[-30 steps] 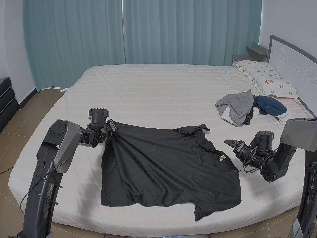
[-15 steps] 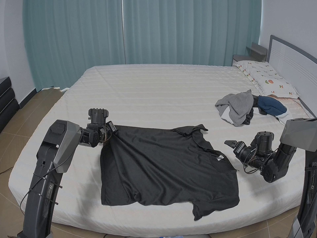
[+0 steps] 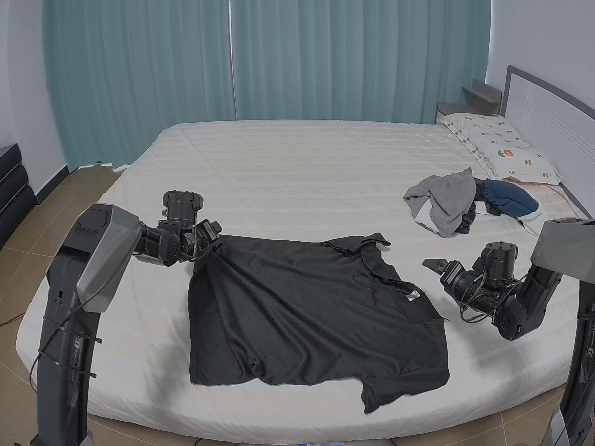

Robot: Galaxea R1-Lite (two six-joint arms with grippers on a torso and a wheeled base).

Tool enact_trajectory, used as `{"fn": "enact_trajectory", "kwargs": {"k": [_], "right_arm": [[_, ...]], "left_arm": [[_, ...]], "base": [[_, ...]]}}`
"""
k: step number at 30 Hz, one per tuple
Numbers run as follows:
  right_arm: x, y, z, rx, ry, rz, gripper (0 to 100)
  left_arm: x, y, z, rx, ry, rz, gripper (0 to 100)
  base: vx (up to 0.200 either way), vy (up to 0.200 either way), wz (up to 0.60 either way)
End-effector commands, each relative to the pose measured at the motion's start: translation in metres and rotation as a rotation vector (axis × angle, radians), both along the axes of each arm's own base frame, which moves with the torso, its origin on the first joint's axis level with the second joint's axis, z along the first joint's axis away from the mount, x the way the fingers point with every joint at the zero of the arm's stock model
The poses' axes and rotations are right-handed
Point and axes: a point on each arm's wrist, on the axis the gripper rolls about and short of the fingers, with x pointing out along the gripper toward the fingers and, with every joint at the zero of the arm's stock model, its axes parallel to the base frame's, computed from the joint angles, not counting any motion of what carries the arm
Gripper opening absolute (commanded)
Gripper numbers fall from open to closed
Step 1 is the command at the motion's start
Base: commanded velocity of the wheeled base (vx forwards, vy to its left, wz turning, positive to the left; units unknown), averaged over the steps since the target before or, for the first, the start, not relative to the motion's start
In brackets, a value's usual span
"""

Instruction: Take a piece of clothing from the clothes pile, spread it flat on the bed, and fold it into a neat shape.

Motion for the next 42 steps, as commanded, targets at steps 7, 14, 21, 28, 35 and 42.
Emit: {"fn": "enact_trajectory", "kwargs": {"k": [7,14,21,28,35,42], "right_arm": [[-0.042,-0.003,0.027,-0.005,0.04,0.027,100],[-0.077,0.0,0.028,-0.048,0.082,0.109,100],[-0.106,0.015,0.013,-0.043,0.184,0.221,100],[-0.107,0.017,0.007,-0.041,0.211,0.235,100],[-0.106,0.018,0.006,-0.012,0.217,0.268,100],[-0.105,0.017,0.005,-0.01,0.218,0.263,100]], "left_arm": [[-0.124,-0.001,0.082,-0.113,0.064,-0.098,100],[-0.195,-0.007,0.074,-0.191,0.063,-0.132,100],[-0.236,-0.006,0.049,-0.244,0.103,-0.135,100],[-0.256,-0.004,0.012,-0.261,0.216,-0.112,100],[-0.247,-0.015,-0.034,-0.244,0.284,-0.12,100],[-0.234,-0.03,-0.063,-0.158,0.216,-0.077,100]], "base": [[0.0,0.0,0.0],[0.0,0.0,0.0],[-0.057,0.0,0.0],[-0.2,0.0,0.0],[-0.086,0.0,0.0],[0.0,0.0,0.0]]}}
